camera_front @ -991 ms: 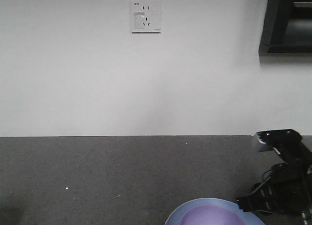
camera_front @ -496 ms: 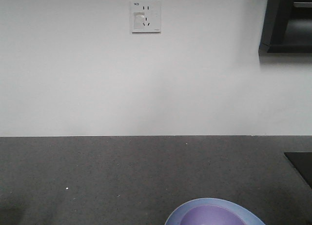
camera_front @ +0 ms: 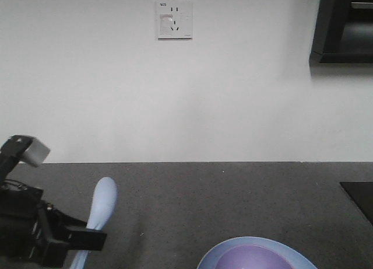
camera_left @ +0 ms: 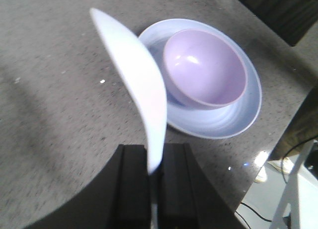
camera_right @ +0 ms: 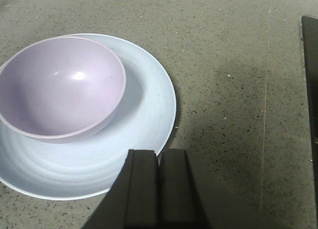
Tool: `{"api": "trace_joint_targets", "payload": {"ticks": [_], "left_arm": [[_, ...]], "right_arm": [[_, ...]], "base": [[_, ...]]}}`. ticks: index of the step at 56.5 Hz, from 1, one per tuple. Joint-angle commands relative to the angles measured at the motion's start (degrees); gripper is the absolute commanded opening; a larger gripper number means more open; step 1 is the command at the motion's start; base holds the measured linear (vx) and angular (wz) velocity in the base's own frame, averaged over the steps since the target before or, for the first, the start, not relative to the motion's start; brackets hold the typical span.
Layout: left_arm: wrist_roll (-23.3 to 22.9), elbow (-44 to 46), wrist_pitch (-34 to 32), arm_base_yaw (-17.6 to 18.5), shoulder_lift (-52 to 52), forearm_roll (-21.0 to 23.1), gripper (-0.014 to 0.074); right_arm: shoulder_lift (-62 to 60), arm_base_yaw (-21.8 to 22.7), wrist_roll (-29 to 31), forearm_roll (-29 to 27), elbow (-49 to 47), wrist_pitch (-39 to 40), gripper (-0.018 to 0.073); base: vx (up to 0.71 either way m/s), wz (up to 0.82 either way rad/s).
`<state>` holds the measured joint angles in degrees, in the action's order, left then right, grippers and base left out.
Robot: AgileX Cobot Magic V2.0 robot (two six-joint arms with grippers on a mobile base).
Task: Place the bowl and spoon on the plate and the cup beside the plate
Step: 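Lower the white spoon into the lavender bowl and open the left gripper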
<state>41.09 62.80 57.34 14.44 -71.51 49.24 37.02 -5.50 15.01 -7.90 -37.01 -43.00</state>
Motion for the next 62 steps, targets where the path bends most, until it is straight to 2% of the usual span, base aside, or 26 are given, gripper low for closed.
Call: {"api": "trace_joint_targets", "payload": {"ticks": [1,11,19,33,44,52,62], "left_arm": [[0.4,4.7,-0.7,4.1,-2.2,4.7,0.0],[-1.8,8.6,-2.4,11.6,-8.1,4.9,0.0],[-4.1,11.7,-2.5,15.6,-12.8,5.0,0.0],[-4.4,18.3,-2.5,20.0,-21.7,8.8,0.0003],[-5.8,23.6,-3.4,22.5,-27.6,8.7,0.0024],[-5.8,24.5,-5.8,23.1,-30.0,8.6,0.0097],[-5.9,24.4,-4.6,23.2,-31.6,8.3,0.0267]], "right_arm": [[-0.1,0.2,-0.1,0.1,-1.5,4.4,-0.0011],[-0.1,0.2,-0.1,0.2,-1.5,4.4,-0.0011],[-0.1,0.2,-0.1,0.3,-1.5,4.4,-0.0011],[-0.1,0.2,-0.1,0.3,-1.5,4.4,-0.0011],[-0.1,0.2,-0.1,0.3,-1.5,4.4,-0.0011],[-0.1,0.2,-0.1,0.3,-1.5,4.4,-0.0011],[-0.1,0.2,-0.1,0.3,-1.5,4.4,-0.0011]], "base": [[0.0,0.0],[0.0,0.0],[0.0,0.0],[0.0,0.0],[0.0,0.0],[0.0,0.0],[0.0,0.0]]}}
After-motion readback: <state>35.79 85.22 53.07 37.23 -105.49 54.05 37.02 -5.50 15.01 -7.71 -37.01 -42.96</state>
